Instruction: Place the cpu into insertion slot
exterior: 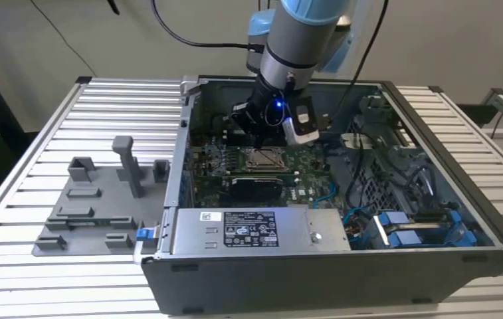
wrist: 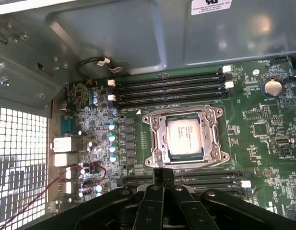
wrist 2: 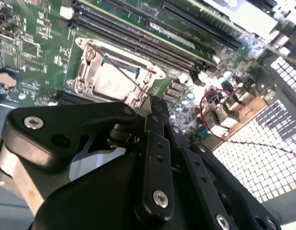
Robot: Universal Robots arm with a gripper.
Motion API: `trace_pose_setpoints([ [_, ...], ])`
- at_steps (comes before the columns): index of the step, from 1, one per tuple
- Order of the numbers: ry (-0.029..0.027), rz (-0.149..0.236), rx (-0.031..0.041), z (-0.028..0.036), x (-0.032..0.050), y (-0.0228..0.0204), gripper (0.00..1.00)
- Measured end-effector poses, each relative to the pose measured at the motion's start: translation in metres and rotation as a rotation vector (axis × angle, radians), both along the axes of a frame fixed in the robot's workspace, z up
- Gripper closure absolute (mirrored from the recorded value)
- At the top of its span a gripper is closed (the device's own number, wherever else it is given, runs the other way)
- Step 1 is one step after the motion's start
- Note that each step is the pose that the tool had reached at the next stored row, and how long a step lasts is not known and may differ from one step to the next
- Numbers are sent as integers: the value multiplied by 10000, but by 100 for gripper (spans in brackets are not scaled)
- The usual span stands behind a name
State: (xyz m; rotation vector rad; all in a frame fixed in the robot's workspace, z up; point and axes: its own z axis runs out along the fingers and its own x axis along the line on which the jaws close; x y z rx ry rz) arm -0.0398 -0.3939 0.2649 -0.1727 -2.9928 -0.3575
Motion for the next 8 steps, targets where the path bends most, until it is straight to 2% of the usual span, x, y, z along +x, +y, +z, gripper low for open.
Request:
trace_pose_setpoints([
  [4, 2, 0, -7, -4, -3, 2, 89],
  [8, 2, 0, -30, -36, -6, 7, 89],
])
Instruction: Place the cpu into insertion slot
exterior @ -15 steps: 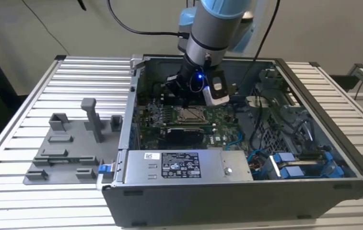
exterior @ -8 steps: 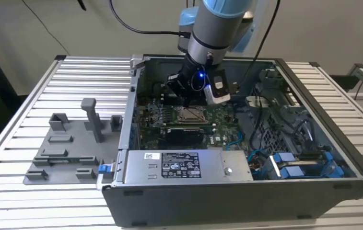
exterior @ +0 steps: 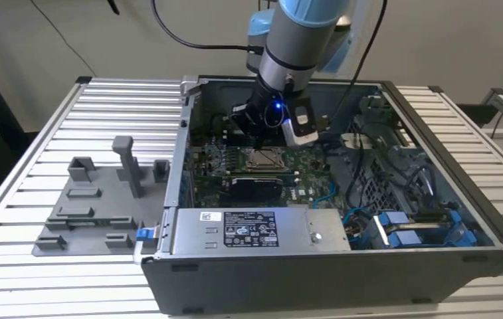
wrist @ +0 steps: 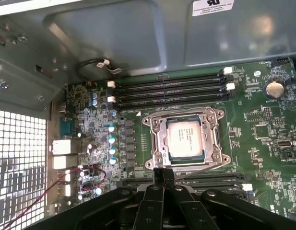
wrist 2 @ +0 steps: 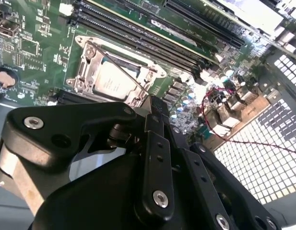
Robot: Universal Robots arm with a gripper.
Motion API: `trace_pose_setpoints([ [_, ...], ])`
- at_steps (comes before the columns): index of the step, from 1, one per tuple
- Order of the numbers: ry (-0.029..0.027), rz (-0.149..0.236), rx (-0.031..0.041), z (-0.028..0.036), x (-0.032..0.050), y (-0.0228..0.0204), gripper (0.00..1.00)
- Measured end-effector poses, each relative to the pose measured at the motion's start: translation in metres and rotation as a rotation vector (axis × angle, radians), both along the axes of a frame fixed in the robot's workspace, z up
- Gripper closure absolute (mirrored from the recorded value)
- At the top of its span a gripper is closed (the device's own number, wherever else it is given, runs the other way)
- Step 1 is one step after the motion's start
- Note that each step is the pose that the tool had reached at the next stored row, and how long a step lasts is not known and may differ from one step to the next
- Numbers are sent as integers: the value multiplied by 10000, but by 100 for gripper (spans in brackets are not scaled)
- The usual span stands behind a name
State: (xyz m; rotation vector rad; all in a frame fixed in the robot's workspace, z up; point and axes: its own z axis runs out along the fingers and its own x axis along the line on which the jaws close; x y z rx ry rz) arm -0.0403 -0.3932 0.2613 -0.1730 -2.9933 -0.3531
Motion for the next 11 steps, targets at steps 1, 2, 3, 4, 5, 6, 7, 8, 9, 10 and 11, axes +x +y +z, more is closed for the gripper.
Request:
trace_pose_setpoints([
  [1, 1, -1, -6, -7, -1, 6, 89],
  [2, 0, 0, -7, -12, -1, 11, 89],
  [3, -2, 1, -6, -19, -1, 16, 89],
  [4, -1, 0, -8, -25, -3, 23, 89],
  [5, -1, 1, -12, -33, -10, 28, 89],
  [6, -2, 0, -19, -43, -21, 33, 89],
  [7, -1, 0, -34, -54, -32, 39, 89],
  [8, -1, -2, -46, -67, -44, 44, 89],
  [9, -1, -4, -59, -78, -55, 50, 89],
  [10, 1, -6, -72, -90, -63, 53, 89],
  [11, 0, -6, -82, -102, -69, 54, 89],
])
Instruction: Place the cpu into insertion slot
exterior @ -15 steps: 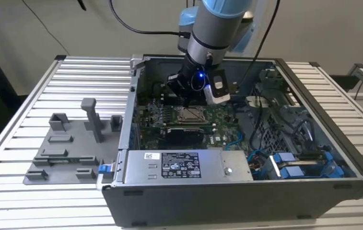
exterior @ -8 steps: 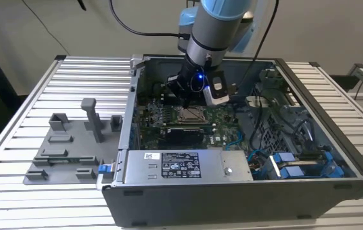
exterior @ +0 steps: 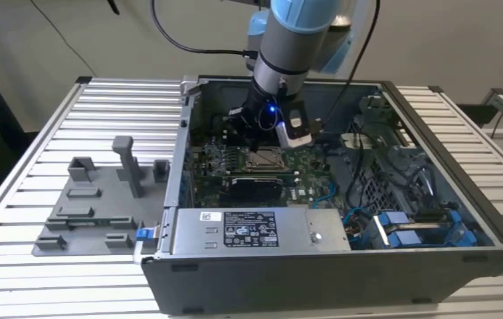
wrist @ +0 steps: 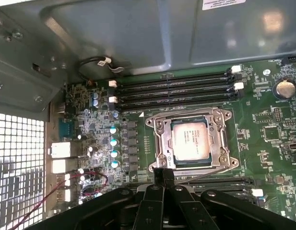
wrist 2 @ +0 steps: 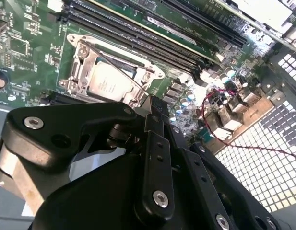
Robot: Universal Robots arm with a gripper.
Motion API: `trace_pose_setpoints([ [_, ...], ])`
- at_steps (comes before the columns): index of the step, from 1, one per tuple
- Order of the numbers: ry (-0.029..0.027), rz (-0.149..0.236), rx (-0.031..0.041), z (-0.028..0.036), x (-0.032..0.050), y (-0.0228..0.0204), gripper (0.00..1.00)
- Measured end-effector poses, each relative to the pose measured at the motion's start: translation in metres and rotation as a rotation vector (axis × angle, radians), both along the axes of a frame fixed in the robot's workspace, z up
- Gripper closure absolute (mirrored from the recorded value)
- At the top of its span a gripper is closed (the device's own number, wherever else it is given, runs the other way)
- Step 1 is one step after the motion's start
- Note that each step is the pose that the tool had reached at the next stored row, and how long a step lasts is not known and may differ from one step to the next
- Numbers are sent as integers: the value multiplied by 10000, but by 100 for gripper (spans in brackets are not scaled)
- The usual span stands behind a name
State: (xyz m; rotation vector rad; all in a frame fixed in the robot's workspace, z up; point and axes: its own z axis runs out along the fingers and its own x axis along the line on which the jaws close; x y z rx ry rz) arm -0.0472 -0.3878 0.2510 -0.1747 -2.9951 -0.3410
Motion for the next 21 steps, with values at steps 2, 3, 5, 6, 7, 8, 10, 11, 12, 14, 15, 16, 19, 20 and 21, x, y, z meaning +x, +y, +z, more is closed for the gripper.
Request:
trace_pose_setpoints([
  [2, 1, 0, -27, -22, -13, 2, 89],
  [3, -1, -1, -37, -33, -24, 2, 89],
  [5, -1, -4, -58, -54, -46, 5, 89],
  [6, -1, -5, -67, -63, -56, 6, 89],
  [7, 0, -6, -75, -72, -65, 7, 89],
  [8, 0, -6, -82, -81, -73, 9, 89],
  [10, 1, -5, -85, -92, -80, 10, 89],
  [11, 1, -6, -85, -100, -83, 11, 89],
  [12, 1, -6, -85, -110, -86, 12, 89],
  [14, 1, -6, -84, -134, -97, 16, 89],
  [15, 1, -6, -84, -148, -103, 18, 89],
  [16, 1, -6, -85, -161, -109, 20, 89],
  [19, 1, -5, -84, -197, -136, 24, 89],
  [20, 0, -6, -84, -209, -148, 26, 89],
  [21, 1, -6, -84, -221, -157, 29, 89],
])
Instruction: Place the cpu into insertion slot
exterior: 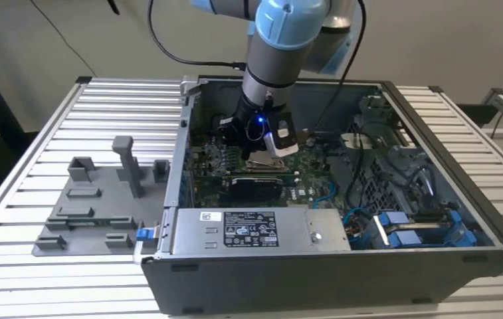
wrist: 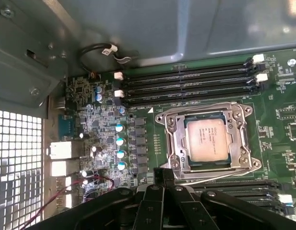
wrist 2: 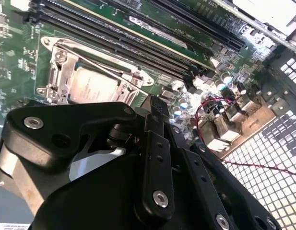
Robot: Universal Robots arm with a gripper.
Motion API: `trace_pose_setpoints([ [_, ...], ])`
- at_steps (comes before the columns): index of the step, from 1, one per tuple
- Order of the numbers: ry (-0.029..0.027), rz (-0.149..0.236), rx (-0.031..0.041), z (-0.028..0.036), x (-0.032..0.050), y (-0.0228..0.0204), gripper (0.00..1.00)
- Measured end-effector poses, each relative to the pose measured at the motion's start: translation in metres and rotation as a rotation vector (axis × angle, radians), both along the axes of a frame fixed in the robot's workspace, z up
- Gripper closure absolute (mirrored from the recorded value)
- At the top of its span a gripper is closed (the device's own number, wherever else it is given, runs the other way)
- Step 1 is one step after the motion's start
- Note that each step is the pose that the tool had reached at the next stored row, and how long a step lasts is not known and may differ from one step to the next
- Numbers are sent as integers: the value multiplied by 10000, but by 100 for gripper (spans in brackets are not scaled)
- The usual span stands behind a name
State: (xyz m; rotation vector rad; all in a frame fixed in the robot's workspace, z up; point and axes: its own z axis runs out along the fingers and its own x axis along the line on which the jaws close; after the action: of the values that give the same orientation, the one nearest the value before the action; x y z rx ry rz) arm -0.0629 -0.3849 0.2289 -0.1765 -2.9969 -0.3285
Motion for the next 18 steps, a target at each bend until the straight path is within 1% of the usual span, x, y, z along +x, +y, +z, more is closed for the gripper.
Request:
trace_pose_setpoints([
  [5, 1, 0, -1, -63, -26, 3, 89],
  [18, 0, 0, -1, -203, -41, 3, 89],
])
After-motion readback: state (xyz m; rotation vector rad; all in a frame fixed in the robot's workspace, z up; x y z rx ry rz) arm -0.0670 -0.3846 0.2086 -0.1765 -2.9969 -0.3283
